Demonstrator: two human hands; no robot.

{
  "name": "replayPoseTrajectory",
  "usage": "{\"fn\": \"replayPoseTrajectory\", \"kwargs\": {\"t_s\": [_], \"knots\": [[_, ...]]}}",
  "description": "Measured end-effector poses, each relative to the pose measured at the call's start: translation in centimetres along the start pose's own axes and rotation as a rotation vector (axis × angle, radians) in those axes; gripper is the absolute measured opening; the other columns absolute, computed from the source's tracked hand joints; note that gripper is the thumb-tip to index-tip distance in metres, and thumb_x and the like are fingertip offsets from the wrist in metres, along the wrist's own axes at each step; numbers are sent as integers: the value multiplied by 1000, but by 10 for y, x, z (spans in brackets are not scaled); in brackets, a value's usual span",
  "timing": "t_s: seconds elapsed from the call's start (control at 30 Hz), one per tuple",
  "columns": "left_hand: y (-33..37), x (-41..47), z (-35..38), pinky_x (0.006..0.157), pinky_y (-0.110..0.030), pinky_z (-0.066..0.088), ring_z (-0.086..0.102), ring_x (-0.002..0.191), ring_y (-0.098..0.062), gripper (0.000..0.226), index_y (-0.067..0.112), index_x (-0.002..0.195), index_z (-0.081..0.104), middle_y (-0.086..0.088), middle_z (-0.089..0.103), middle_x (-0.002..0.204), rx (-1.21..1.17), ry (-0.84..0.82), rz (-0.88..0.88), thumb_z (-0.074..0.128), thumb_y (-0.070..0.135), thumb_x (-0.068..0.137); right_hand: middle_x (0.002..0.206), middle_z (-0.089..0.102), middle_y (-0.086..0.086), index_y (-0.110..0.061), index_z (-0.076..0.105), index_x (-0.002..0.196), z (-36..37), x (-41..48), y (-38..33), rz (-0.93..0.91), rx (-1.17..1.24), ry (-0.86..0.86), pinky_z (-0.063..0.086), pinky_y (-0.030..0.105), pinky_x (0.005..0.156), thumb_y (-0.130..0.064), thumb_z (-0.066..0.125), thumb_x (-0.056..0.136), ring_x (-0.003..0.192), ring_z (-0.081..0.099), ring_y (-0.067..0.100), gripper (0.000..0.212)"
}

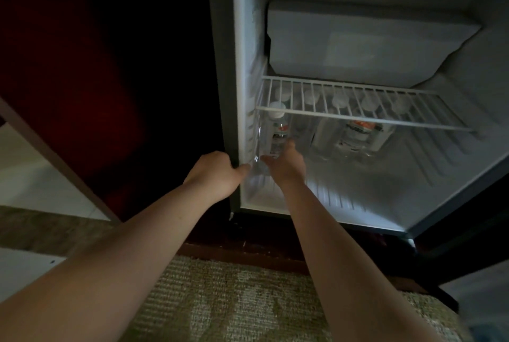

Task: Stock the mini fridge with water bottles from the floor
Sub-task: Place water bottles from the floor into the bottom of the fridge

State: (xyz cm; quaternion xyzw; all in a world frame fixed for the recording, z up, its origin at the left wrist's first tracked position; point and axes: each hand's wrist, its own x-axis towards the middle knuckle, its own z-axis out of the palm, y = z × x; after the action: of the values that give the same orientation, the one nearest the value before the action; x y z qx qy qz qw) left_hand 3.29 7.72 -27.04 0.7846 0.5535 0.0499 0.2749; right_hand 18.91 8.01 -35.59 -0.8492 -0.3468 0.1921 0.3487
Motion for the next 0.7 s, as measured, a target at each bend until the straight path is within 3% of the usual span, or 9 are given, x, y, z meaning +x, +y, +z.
{"fn": "replayPoseTrajectory", "kwargs": {"t_s": [0.2, 0.33, 0.43, 0.57, 0.7], "knots": [[-4, -2, 2, 54, -27, 38, 51, 55, -21, 48, 12, 56, 47, -4, 48, 57, -10, 27, 17, 51, 44, 92, 125, 58, 12, -7, 37, 132, -2, -11, 10, 54, 90, -25, 50, 39, 84, -40, 74, 78, 112, 58, 33, 73], [-10, -17, -3, 61, -27, 41, 59, 74, -25, 33, 10, 83, 64, -9, 59, 81, -68, -44, 1, 54, 40, 91, 127, 57, 9, -9, 37, 133, -15, -39, 20, 36, 12, -13, 43, 31, 77, -36, 61, 90, 112, 58, 29, 56], [-14, -37, -11, 70, -29, 42, 52, 84, -22, 27, 13, 93, 57, -8, 54, 96, -59, -202, -39, 54, 39, 92, 115, 61, 7, -12, 47, 126, -28, -65, 18, -47, -249, -235, 41, 29, 71, -35, 53, 92, 99, 60, 24, 41], [-19, -66, -29, 88, -37, 47, 52, 116, -25, 48, 9, 130, 51, -9, 52, 128, -39, -317, -122, 52, 40, 93, 104, 65, 10, -7, 58, 111, -55, -100, -10, -123, -405, -568, 48, 31, 70, -37, 54, 93, 89, 64, 24, 36], [-27, -109, -53, 85, -36, 48, 56, 110, -23, 45, 13, 130, 51, -7, 55, 126, -25, -303, -122, 50, 39, 94, 116, 64, 11, -6, 54, 121, -87, -150, -51, -104, -481, -779, 51, 34, 81, -38, 53, 95, 90, 63, 21, 41]]}}
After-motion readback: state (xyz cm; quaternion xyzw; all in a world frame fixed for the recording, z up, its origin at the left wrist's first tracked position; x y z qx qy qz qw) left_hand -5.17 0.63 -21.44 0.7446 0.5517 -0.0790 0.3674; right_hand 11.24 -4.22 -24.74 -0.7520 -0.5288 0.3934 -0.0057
